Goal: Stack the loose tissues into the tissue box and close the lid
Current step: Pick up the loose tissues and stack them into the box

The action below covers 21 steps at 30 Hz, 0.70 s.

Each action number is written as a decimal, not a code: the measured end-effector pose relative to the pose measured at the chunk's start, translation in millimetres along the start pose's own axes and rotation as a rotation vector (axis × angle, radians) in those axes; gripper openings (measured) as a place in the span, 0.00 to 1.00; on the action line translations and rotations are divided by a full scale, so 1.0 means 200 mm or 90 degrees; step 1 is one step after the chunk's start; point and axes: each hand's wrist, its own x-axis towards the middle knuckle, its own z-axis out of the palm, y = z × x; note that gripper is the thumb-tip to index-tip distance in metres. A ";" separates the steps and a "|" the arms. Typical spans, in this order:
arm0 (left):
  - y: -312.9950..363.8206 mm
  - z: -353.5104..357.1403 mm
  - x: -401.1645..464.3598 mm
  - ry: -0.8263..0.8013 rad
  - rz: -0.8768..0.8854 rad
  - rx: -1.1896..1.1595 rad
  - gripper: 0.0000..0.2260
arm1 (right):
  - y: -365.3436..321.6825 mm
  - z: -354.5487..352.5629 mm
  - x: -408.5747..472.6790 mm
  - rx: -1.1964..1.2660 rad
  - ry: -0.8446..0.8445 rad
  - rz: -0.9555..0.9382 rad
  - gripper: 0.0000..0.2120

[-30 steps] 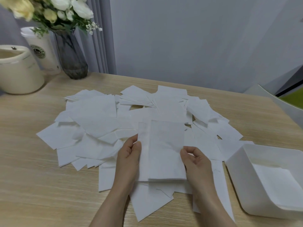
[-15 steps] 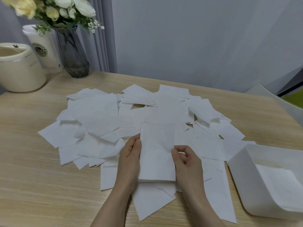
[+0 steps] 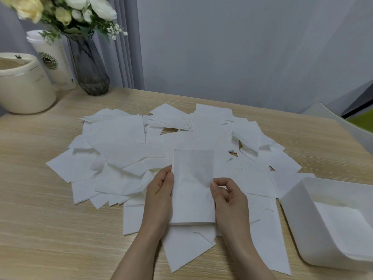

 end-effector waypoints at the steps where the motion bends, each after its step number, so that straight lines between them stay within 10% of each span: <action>1: 0.00 0.00 0.00 0.000 0.001 0.001 0.12 | 0.00 0.00 0.00 0.000 -0.001 -0.001 0.07; 21: 0.03 0.04 -0.04 -0.032 0.034 -0.010 0.13 | 0.01 -0.02 -0.03 -0.045 0.029 -0.073 0.14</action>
